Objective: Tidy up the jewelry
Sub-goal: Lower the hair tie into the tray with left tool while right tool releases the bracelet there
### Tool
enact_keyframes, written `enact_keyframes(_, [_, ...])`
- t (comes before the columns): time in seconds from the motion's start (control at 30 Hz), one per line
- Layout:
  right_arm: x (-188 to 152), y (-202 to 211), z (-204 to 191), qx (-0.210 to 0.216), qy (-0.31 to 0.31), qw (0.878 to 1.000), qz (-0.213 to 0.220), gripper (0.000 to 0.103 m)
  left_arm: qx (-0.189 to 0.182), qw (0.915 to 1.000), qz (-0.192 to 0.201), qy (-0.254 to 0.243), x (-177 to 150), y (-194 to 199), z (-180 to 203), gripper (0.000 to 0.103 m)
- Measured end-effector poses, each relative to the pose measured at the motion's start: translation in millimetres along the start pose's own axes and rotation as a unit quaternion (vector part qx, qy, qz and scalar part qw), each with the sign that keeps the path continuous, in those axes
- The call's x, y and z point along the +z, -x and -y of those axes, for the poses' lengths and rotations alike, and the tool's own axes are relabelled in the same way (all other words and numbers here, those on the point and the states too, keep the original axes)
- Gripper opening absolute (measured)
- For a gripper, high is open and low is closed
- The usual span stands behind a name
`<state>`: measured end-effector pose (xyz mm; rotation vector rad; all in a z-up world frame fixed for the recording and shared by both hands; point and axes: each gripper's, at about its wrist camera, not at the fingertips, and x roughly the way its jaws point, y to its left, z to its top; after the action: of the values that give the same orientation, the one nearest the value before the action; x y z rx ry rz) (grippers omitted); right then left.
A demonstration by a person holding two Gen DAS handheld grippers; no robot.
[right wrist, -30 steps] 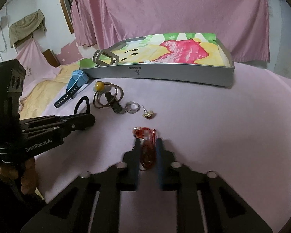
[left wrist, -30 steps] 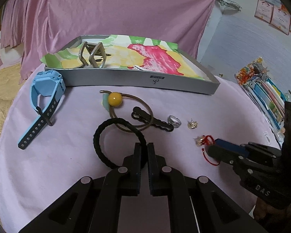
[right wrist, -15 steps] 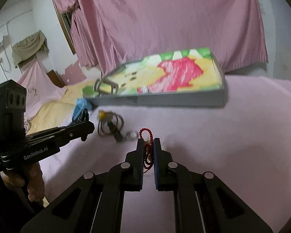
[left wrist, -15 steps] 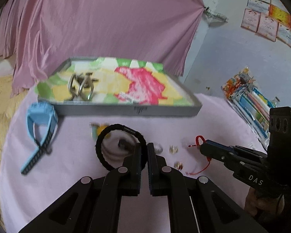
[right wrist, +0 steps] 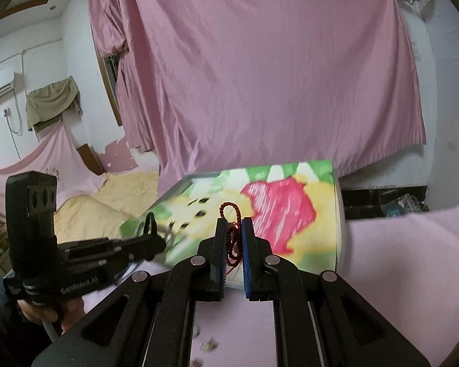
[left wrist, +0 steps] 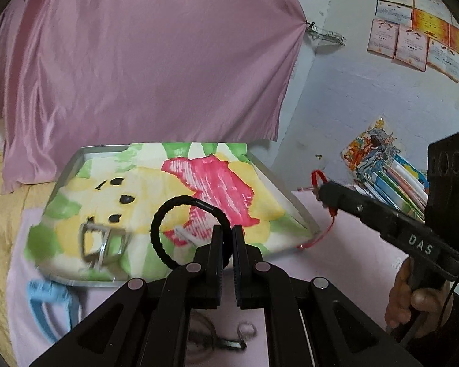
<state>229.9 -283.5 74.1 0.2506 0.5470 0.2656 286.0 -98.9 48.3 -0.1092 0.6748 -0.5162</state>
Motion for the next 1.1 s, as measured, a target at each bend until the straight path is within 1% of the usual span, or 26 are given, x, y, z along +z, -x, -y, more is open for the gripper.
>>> enact_keyframes(0.13, [6.5,-30.1,7.2,-0.001,-0.009,1.0,-0.016,0.008,0.001,0.9995,-0.023,0.022,4.9,-28.2,-15.4,0.006])
enact_keyframes(0.23, [2.1,-53.0,11.4,0.002,-0.02,0.999,-0.038,0.008,0.009,0.9981,-0.046,0.039,3.0,-47.9,-27.0,0.006])
enact_keyframes(0.27, [-1.2,-62.1,13.6,0.003,-0.027,0.998,-0.052,0.008,0.011,0.9975,-0.055,0.042,1.5,-53.0,-29.5,0.006])
enact_keyframes(0.43, [-16.6,-91.4,21.6,-0.007,-0.042,0.994,-0.105,0.008,0.019,0.9958,-0.076,0.048,-5.2,-65.9,-34.8,0.006])
enact_keyframes(0.67, [-30.3,-114.4,24.0,-0.019,-0.038,0.987,-0.155,0.009,0.029,0.9942,-0.092,0.048,-10.2,-74.2,-36.9,0.006])
enact_keyframes(0.83, [-29.2,-115.4,25.9,-0.021,-0.039,0.987,-0.156,0.011,0.04,0.9936,-0.098,0.041,-11.4,-73.4,-34.0,0.007])
enact_keyframes(0.87, [-28.4,-113.5,26.9,-0.023,-0.04,0.987,-0.153,0.012,0.041,0.9936,-0.098,0.04,-11.1,-72.8,-33.8,0.007])
enact_keyframes(0.97, [-25.6,-108.6,30.1,-0.028,-0.045,0.988,-0.144,0.02,0.048,0.9939,-0.093,0.036,-10.0,-69.1,-32.3,0.008])
enact_keyframes(1.0, [-24.8,-107.1,30.8,-0.03,-0.044,0.988,-0.142,0.025,0.051,0.9939,-0.092,0.033,-9.8,-67.7,-31.8,0.009])
enact_keyframes(1.03, [-24.1,-105.7,31.6,-0.032,-0.043,0.989,-0.14,0.026,0.054,0.9939,-0.091,0.031,-9.9,-66.3,-30.9,0.009])
enact_keyframes(1.1, [-23.2,-101.9,32.5,-0.034,-0.044,0.989,-0.134,0.026,0.057,0.994,-0.089,0.031,-9.7,-63.9,-30.1,0.012])
